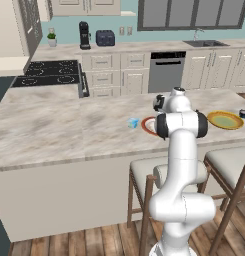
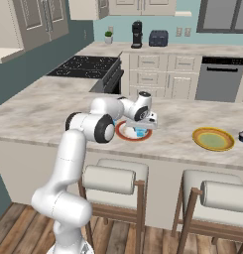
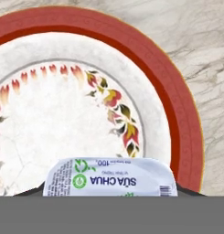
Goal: Place two yogurt containers on each plate.
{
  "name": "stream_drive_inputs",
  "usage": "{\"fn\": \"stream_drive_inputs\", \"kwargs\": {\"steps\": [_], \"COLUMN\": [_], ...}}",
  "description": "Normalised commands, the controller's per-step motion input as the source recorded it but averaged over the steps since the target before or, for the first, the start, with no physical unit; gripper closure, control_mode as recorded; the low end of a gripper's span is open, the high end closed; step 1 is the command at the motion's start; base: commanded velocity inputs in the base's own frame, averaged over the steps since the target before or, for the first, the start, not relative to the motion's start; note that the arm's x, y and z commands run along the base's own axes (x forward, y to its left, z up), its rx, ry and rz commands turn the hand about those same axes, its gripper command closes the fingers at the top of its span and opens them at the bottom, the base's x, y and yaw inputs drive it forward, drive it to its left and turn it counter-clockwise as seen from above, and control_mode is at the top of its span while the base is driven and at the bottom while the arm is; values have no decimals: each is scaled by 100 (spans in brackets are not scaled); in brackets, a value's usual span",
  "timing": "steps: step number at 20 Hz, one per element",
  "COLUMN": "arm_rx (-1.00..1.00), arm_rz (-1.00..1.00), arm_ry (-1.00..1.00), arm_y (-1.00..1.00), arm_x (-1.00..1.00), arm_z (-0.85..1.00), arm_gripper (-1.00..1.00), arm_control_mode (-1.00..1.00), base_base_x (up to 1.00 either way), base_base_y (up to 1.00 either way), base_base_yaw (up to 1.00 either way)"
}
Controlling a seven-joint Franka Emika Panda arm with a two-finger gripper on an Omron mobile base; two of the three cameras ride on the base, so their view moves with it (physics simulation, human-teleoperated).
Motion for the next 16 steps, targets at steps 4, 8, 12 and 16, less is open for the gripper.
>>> {"fn": "stream_drive_inputs", "kwargs": {"steps": [4, 8, 12, 16], "arm_rx": [0, 0, 0, 0], "arm_rz": [0, 0, 0, -4], "arm_ry": [0, 0, 0, 0], "arm_y": [0, 0, 0, 0], "arm_x": [0, 0, 0, 0], "arm_z": [0, 1, 6, 23], "arm_gripper": [-100, -100, -100, -100], "arm_control_mode": [-100, -100, -100, -100], "base_base_x": [0, 0, 0, 0], "base_base_y": [0, 0, 0, 0], "base_base_yaw": [0, 0, 0, 0]}}
